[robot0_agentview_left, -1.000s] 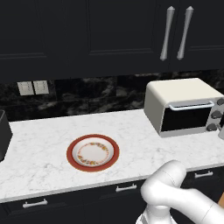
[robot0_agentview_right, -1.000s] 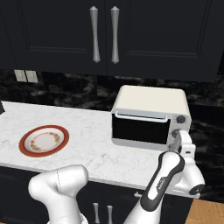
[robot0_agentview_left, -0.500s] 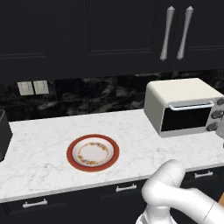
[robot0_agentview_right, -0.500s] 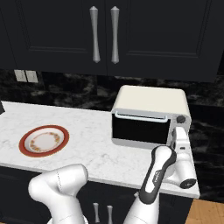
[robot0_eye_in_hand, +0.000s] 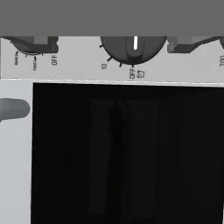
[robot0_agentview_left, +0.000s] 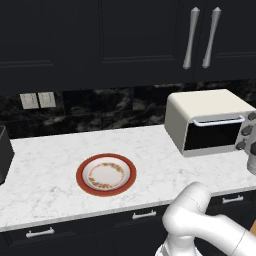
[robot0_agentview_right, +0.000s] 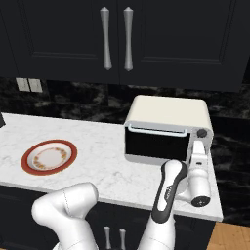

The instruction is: Pick up the kebab skewer and baguette bread, and place them inside the toaster oven. Close the toaster oven door and start by setting the timer.

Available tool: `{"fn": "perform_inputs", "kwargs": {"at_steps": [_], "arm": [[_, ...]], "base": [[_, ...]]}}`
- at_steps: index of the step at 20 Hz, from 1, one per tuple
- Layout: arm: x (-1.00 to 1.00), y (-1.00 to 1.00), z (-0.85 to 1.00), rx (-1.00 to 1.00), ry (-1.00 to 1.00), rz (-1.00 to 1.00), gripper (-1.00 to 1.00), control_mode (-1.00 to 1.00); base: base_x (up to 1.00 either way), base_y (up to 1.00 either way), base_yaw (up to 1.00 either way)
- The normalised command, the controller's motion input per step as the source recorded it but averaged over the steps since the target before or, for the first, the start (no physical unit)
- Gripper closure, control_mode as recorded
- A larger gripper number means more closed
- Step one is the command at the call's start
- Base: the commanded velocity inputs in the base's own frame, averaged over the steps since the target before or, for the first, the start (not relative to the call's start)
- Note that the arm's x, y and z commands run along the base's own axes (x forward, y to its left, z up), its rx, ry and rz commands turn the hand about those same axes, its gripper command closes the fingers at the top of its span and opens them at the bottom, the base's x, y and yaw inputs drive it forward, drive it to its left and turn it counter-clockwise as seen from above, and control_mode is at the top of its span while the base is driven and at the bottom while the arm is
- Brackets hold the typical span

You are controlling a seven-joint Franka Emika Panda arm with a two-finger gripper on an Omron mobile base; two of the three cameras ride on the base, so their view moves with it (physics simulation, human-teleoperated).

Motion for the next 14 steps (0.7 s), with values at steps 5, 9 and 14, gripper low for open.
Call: {"fn": "perform_inputs", "kwargs": {"at_steps": [5, 9, 14], "arm": [[0.00, -0.10, 0.00, 0.00, 0.00, -0.01, -1.00, -1.00], [0.00, -0.17, -0.08, 0.00, 0.00, 0.00, -1.00, -1.00], [0.00, -0.04, -0.07, 0.00, 0.01, 0.00, -1.00, -1.00]], "base": [[0.00, 0.00, 0.00], [0.00, 0.00, 0.00], [0.00, 0.00, 0.00]]}}
